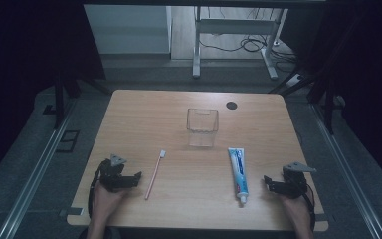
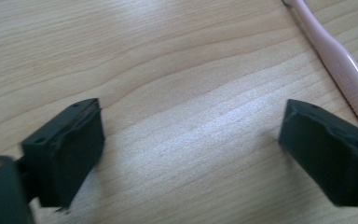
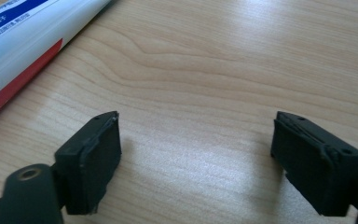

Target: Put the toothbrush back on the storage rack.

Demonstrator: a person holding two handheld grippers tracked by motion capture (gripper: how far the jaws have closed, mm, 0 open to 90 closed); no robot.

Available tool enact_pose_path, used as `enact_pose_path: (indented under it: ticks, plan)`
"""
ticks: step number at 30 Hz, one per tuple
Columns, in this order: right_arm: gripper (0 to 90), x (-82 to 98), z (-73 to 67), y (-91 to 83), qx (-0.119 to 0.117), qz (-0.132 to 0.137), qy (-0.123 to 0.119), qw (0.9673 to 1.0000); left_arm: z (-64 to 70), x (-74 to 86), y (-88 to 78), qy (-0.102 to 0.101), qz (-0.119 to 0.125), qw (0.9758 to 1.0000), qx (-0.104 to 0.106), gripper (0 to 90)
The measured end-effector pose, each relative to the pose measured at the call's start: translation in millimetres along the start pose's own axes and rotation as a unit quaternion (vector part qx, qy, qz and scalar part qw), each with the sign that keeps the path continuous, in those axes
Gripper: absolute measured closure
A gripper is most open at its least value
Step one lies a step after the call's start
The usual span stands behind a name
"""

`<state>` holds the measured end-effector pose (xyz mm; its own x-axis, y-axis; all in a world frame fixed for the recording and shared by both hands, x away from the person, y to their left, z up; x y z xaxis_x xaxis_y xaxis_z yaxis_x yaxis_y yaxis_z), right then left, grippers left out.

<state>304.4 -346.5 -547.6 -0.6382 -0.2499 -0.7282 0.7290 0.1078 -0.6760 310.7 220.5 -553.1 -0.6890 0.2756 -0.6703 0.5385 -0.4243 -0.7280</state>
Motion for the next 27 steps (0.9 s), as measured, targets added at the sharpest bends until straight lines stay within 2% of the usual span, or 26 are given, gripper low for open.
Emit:
enact_pose_path:
  ticks: [27]
  plan:
    - [13.7, 0.6, -1.3, -0.8, -0.006, -0.001, -0.002, 1.0000, -0.9, -0.2, -0.3, 0.003, 0.003, 1.0000, 0.002, 6.8]
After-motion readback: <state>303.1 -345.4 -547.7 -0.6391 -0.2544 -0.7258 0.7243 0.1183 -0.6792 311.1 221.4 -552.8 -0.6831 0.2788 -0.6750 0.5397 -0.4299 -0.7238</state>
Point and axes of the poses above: each handheld gripper's, and its own axes: y roughly forward along the jaws, x roughly out of its underside, z roughly to its right, the point moved 1 cm from there along y, roughly forward along the jaws, and after that the axes turned 9 degrees about x, right-handed, at the moved point
